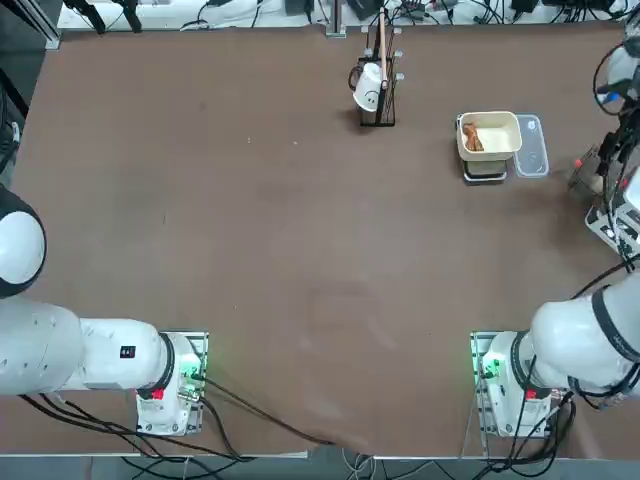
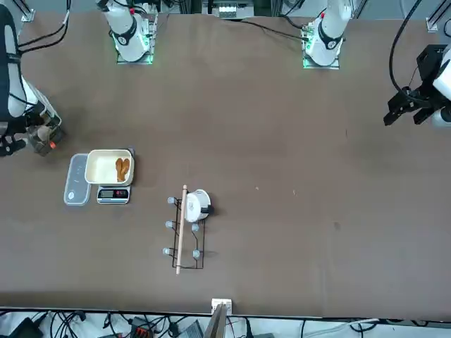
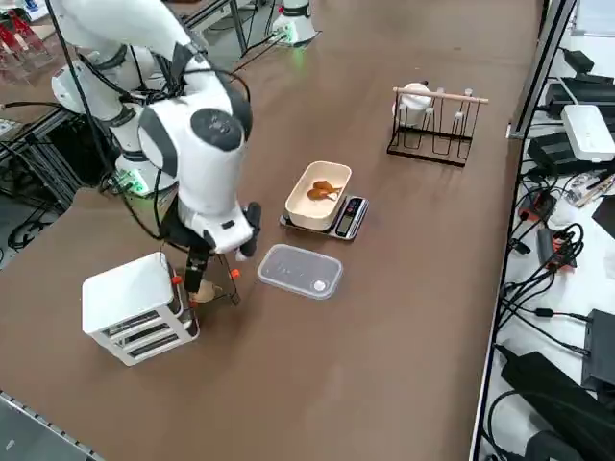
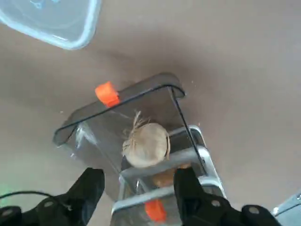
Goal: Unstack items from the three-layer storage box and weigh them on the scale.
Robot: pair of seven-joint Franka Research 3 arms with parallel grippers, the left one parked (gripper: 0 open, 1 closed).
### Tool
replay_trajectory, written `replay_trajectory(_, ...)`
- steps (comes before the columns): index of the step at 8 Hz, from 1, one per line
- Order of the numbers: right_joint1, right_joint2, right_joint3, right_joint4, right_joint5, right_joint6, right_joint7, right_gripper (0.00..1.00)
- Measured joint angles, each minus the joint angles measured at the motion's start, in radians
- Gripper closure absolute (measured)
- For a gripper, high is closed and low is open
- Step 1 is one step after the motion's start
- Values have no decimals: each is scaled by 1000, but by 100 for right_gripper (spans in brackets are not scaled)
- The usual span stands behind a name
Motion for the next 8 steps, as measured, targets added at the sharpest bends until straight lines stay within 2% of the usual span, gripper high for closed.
replay_trajectory(4, -27, 13, 0, -69, 1, 116, 5, 8)
replay_trajectory(8, -41, 40, 0, -87, 1, 184, 6, 7)
